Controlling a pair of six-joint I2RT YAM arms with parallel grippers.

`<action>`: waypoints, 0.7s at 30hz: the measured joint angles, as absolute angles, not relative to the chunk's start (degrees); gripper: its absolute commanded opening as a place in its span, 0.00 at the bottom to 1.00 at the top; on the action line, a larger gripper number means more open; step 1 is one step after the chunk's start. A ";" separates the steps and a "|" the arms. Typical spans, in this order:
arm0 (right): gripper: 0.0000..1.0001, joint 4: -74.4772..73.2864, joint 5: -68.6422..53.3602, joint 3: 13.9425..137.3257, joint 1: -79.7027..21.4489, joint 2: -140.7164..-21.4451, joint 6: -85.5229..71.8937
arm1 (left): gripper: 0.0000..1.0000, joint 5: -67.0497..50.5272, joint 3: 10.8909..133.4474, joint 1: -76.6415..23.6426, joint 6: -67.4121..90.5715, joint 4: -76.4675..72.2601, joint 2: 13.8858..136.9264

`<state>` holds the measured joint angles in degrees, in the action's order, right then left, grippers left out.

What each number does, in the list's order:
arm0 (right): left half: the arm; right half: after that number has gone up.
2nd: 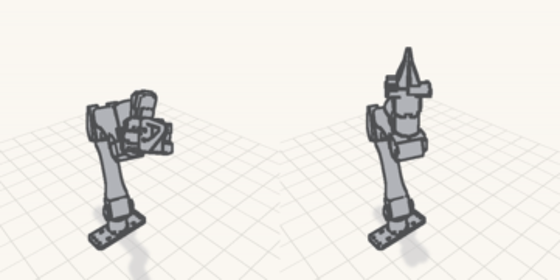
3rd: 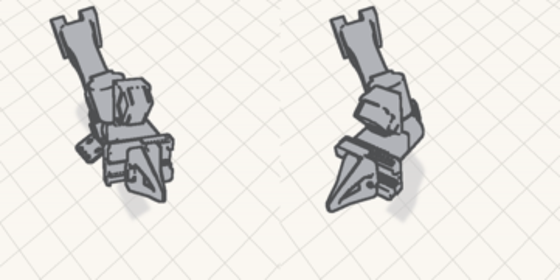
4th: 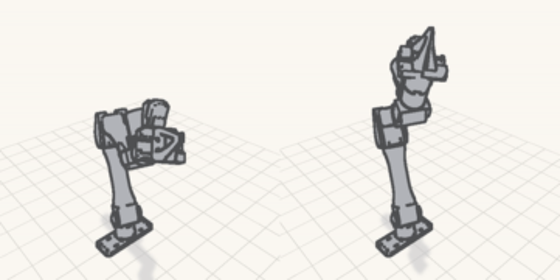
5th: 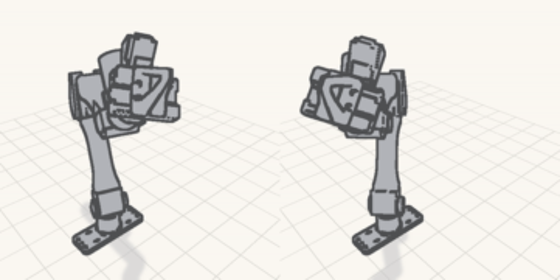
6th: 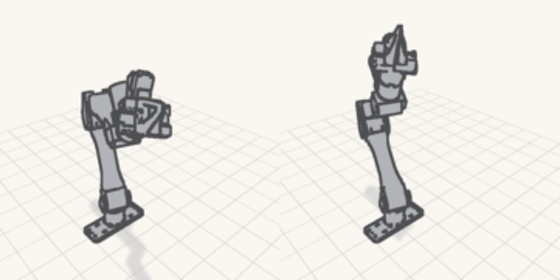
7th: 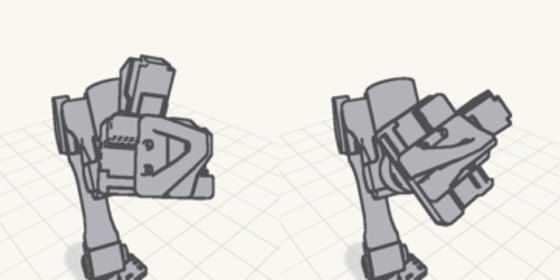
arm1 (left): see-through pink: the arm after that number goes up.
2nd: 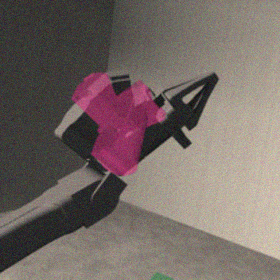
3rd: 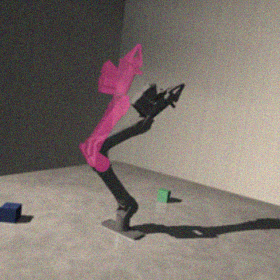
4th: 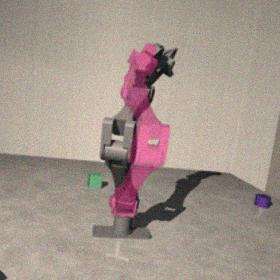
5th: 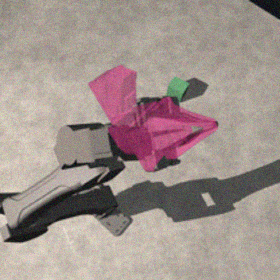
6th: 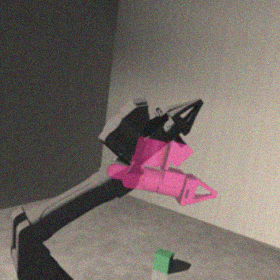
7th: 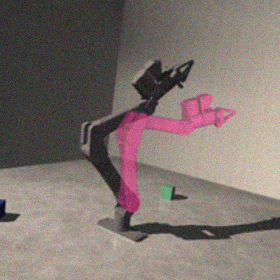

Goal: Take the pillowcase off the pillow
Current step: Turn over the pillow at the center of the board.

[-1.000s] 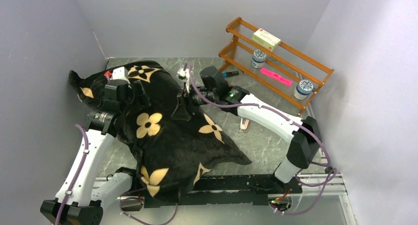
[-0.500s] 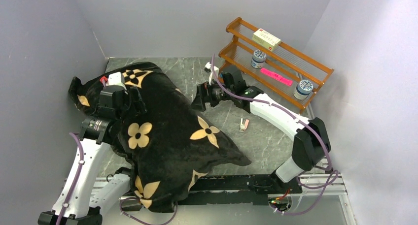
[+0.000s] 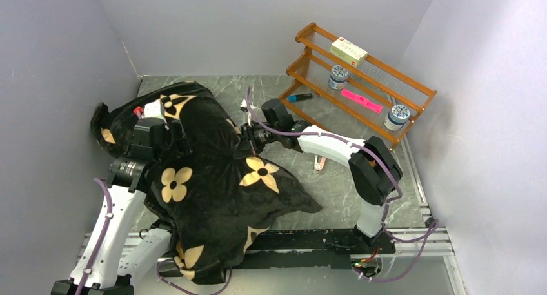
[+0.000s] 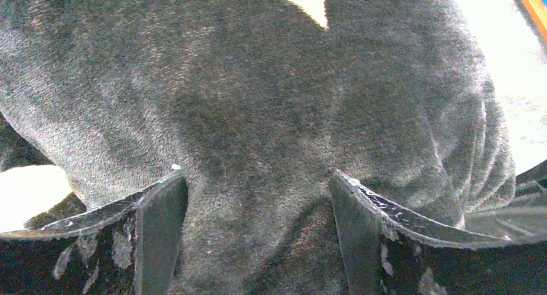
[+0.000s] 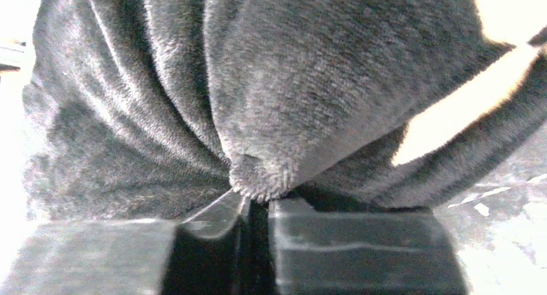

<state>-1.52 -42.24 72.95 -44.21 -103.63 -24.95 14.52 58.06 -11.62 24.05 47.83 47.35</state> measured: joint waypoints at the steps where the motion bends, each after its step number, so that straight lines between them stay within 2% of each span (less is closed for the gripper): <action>1: 0.00 -1.96 -42.26 73.63 -44.42 -103.98 -23.92 | 0.82 14.50 58.00 -11.57 23.57 47.72 47.16; 13: 0.00 -26.87 -30.61 92.01 -44.01 -104.05 -9.85 | 0.83 12.84 58.13 -11.55 20.03 47.05 43.92; 21: 0.00 -31.00 -22.28 96.51 -36.77 -104.05 -5.50 | 0.85 9.30 59.75 -11.73 16.03 46.59 43.59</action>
